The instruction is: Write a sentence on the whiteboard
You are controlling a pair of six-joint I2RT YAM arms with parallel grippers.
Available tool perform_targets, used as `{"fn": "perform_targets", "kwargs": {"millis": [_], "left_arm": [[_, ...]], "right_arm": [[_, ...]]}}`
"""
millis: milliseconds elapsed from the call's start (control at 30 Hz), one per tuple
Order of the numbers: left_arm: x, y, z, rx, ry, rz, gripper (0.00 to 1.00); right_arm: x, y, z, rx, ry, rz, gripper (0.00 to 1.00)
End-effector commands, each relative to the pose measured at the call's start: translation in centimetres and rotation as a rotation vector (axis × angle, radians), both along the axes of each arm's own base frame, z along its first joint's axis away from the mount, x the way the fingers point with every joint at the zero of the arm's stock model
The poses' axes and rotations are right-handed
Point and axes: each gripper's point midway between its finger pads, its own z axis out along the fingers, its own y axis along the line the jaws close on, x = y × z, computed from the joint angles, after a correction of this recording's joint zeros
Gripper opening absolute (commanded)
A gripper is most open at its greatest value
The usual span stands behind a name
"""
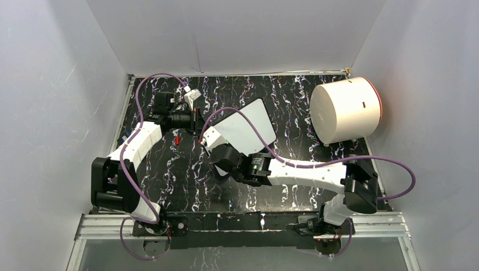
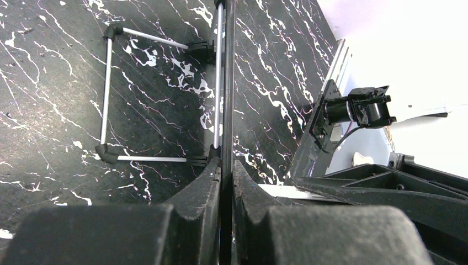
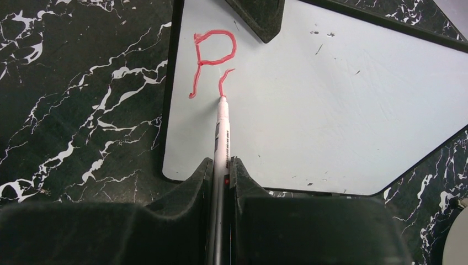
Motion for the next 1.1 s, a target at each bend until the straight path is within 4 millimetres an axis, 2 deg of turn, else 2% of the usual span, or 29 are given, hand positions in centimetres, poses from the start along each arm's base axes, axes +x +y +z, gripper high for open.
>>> {"fn": "perform_targets", "kwargs": {"millis": [0,367,1067], "left_arm": [[-1.2,-0.2,-2.0,0.047,0.089,-0.007,0.00],[-1.1,-0.2,-2.0,0.048,0.089,-0.008,0.00],[-1.3,-0.3,-2.0,0.048,0.089,-0.012,0.00]], "right_arm": [[0.9,-0.4,0.9,0.017,-0.030,-0.059,0.00],[1.9,-0.7,1.5,0.034,-0.071,-0.115,0.00],[2.3,1.2,3.5,0.108,-0.099,-0.073,0.00]]}}
